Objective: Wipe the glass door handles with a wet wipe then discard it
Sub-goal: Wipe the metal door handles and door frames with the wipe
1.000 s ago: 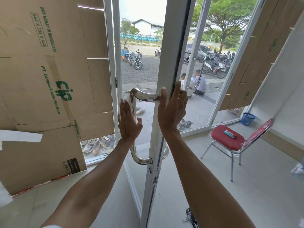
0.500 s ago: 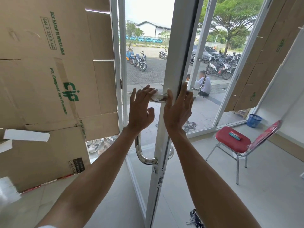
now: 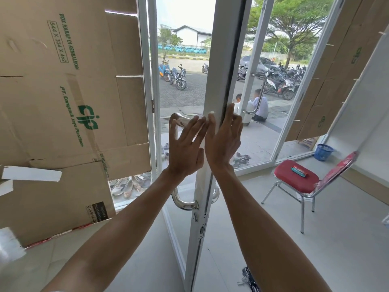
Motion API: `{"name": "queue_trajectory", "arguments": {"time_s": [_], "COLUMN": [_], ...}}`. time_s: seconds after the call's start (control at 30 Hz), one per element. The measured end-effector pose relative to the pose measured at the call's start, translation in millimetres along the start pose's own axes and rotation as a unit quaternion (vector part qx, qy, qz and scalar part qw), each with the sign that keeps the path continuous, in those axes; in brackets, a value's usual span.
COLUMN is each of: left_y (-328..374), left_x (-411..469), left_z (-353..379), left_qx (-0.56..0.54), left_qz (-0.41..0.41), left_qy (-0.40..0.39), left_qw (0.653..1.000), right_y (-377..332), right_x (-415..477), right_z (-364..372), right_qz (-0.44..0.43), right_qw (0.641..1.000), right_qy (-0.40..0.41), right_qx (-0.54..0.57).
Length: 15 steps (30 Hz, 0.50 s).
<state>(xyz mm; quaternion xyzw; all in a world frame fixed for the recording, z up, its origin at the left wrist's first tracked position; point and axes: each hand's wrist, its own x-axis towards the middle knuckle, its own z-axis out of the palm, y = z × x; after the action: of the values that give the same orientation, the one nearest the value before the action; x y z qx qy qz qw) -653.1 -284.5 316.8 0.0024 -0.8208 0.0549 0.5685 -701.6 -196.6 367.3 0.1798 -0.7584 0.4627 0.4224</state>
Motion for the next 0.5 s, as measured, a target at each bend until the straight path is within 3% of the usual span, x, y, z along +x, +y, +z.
{"name": "queue_trajectory", "arguments": {"time_s": [0.23, 0.5], "left_y": [-11, -18], "left_x": [7, 22], "left_z": [-2, 3], "left_qx": [-0.018, -0.063], "left_qz": [0.044, 0.026], "left_qy": [0.042, 0.108], "left_qw": [0.998, 0.992], "right_y": [-1, 2], "right_x": [0, 1], "right_z": [-2, 0], "right_qz": [0.001, -0.012], "right_qw": [1.000, 1.000], "right_qy": [-0.002, 0.009], "right_qx": [0.008, 0.002]}}
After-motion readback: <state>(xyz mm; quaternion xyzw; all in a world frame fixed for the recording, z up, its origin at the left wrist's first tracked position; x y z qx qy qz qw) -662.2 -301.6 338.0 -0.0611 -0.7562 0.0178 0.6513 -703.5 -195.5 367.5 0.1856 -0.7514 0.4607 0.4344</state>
